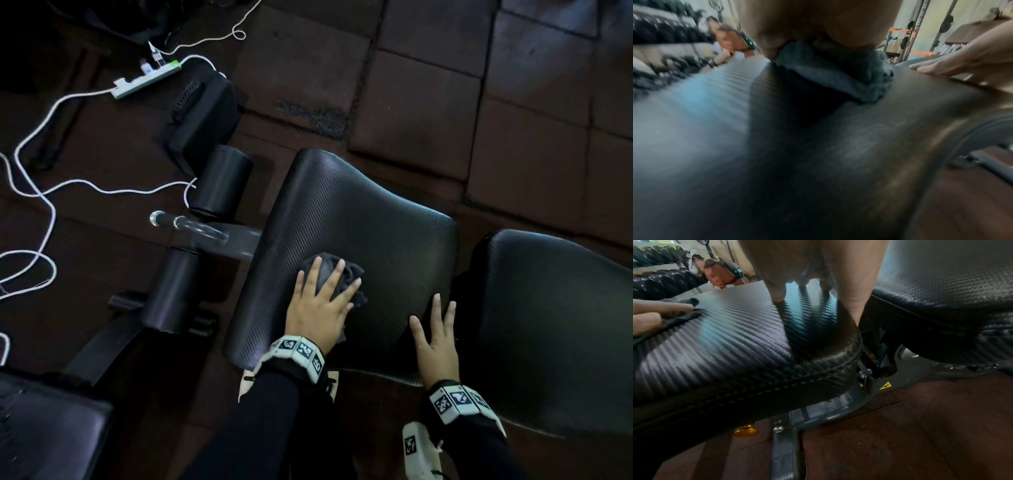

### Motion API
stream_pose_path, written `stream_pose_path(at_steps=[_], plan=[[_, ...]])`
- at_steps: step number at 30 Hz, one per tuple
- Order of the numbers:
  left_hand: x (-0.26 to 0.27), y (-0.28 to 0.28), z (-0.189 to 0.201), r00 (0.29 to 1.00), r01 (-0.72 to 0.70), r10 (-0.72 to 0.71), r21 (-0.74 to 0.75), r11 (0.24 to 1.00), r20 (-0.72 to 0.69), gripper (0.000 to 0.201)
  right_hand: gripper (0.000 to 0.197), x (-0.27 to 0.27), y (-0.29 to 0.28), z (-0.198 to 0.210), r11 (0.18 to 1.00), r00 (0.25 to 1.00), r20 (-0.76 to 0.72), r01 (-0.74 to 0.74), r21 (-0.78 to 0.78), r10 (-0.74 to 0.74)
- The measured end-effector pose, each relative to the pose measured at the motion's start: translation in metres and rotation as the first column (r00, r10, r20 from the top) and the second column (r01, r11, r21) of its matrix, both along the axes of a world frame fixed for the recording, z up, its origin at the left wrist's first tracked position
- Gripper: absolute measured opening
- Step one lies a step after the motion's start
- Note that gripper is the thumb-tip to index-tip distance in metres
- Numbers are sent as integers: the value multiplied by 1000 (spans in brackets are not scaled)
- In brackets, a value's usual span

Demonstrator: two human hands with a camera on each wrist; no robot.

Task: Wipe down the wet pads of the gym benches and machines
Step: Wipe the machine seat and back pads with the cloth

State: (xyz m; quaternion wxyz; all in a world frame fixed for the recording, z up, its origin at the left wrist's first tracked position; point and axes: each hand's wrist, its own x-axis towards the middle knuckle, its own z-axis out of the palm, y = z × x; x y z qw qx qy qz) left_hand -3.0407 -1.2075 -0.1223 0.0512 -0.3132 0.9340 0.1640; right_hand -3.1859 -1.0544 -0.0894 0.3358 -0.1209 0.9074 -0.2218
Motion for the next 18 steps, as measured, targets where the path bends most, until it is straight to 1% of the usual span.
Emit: stream_pose_path(at_steps=[2, 4, 7, 9, 11, 14, 18], plan=[[11, -13, -2, 999, -42, 42, 1, 999, 0, 46, 62, 0, 0, 0, 1000, 1000, 5, -5, 5, 5], [28, -16, -4, 986, -160, 160, 3, 987, -41, 45, 62, 0, 0, 1, 1000, 1000, 11, -10, 6, 10], [56, 2, -5, 930, -356, 356, 20, 934, -93, 45, 62, 0, -1, 4, 1000, 1000, 25, -4, 14, 4], [71, 25, -4, 904, -417, 419, 48, 908, -80, 47, 62, 1, -1, 5, 1000, 1000, 27, -4, 15, 4], [78, 50, -4, 929, -363, 366, 59, 930, -50, 48, 62, 0, -1, 6, 1000, 1000, 27, -8, 20, 7], [67, 73, -5, 975, -208, 213, 85, 974, -56, 46, 62, 0, -1, 5, 1000, 1000, 29, -4, 19, 3], [29, 58, -1, 996, -60, 65, 73, 996, -59, 48, 62, -1, -1, 3, 1000, 1000, 10, -19, 13, 19]])
